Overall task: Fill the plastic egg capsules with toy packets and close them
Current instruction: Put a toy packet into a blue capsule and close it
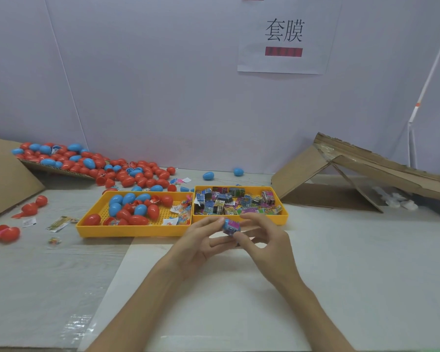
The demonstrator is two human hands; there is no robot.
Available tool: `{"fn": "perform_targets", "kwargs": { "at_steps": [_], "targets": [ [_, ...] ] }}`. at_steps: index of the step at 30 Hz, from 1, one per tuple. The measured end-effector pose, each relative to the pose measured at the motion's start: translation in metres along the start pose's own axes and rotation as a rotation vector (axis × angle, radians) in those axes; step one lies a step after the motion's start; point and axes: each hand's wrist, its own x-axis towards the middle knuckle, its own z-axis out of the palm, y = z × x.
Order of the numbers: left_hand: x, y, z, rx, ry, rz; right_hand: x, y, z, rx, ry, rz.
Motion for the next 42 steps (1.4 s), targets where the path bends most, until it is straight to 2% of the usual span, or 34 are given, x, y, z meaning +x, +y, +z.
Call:
{"fn": "perform_targets", "kwargs": {
  "at_steps": [4, 13, 18, 22, 27, 35, 37, 39, 42],
  "targets": [
    [0.000, -0.001, 0.000, 0.034, -0.005, -0.022, 0.000, -0.001, 0.000, -0.040, -0.037, -0.007],
    [0.001, -0.007, 0.002, 0.213, 0.034, 0.051, -0.002, -0.003, 0.002, -0.030, -0.107, -0.041],
    [0.001, -0.005, 0.004, 0.149, 0.049, 0.042, 0.002, -0.001, -0.001, 0.125, -0.043, 0.084],
    [0.001, -0.006, 0.003, 0.164, -0.023, -0.014, 0.003, 0.001, -0.005, 0.110, -0.020, 0.060],
    [0.002, -0.007, 0.000, 0.127, -0.006, 0.042, 0.002, 0.001, -0.004, 0.113, -0.031, 0.056],
    [0.003, -0.008, 0.005, 0.134, 0.023, 0.050, 0.005, 0.003, -0.004, 0.160, -0.028, 0.176],
    [0.005, -0.008, 0.005, 0.138, 0.084, 0.068, 0.010, 0.002, -0.010, 0.269, 0.020, 0.276],
    [0.009, -0.010, 0.002, 0.253, 0.214, 0.141, 0.020, 0.000, -0.016, 0.436, 0.045, 0.427],
    [0.012, -0.017, -0.002, 0.710, 0.315, 0.352, 0.050, -0.005, -0.023, 0.541, -0.052, 0.579]
  ]
}}
